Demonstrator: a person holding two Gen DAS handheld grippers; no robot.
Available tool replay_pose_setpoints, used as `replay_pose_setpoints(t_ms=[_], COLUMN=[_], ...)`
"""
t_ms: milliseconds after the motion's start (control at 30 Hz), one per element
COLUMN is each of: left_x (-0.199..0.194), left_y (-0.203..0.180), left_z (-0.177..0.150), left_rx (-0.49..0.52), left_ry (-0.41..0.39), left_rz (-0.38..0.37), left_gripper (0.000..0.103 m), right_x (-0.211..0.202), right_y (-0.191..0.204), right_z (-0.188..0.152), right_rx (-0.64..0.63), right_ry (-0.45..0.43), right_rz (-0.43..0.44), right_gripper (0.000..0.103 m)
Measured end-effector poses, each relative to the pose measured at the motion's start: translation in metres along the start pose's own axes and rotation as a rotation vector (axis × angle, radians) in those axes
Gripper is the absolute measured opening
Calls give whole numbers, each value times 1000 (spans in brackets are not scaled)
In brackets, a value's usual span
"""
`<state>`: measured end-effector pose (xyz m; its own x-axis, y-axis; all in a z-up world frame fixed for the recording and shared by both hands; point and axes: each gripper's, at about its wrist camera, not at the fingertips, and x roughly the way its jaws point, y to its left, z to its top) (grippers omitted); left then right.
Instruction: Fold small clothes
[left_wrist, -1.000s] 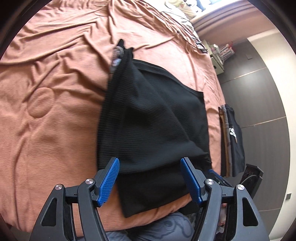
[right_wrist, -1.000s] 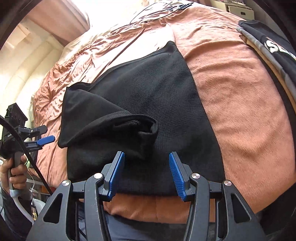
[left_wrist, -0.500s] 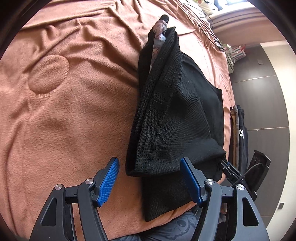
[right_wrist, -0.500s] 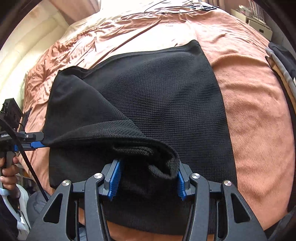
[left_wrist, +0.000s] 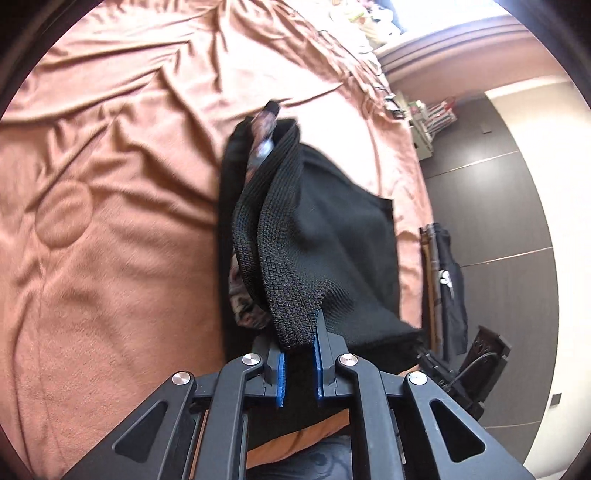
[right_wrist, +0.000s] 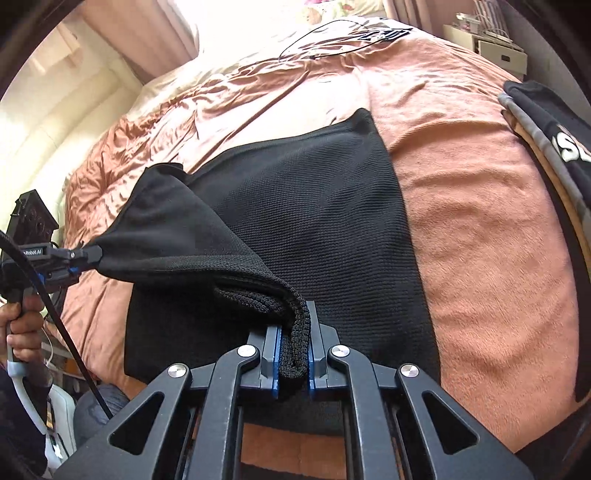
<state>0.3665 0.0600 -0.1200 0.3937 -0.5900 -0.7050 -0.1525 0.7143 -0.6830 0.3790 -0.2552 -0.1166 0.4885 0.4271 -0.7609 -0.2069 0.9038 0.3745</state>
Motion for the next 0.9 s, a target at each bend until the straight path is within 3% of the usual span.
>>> replay_pose_setpoints(t_ms=[300,633,900], left_x=[9,49,79], left_y=[-50,-104,-147], left_z=[20,35,68], left_rx=[66,131,175], left_ry=[5,55,59], left_rz=[-47,-78,-87], left_gripper=[11,11,11], right_x=[-24,-26,-26], right_y=[-31,-51,-62], right_z=[-27,-47,-57], right_rx=[89,179,205], right_ry=[-26,-3,-10], right_rz=[-13,16,49], right_gripper=[6,7,8])
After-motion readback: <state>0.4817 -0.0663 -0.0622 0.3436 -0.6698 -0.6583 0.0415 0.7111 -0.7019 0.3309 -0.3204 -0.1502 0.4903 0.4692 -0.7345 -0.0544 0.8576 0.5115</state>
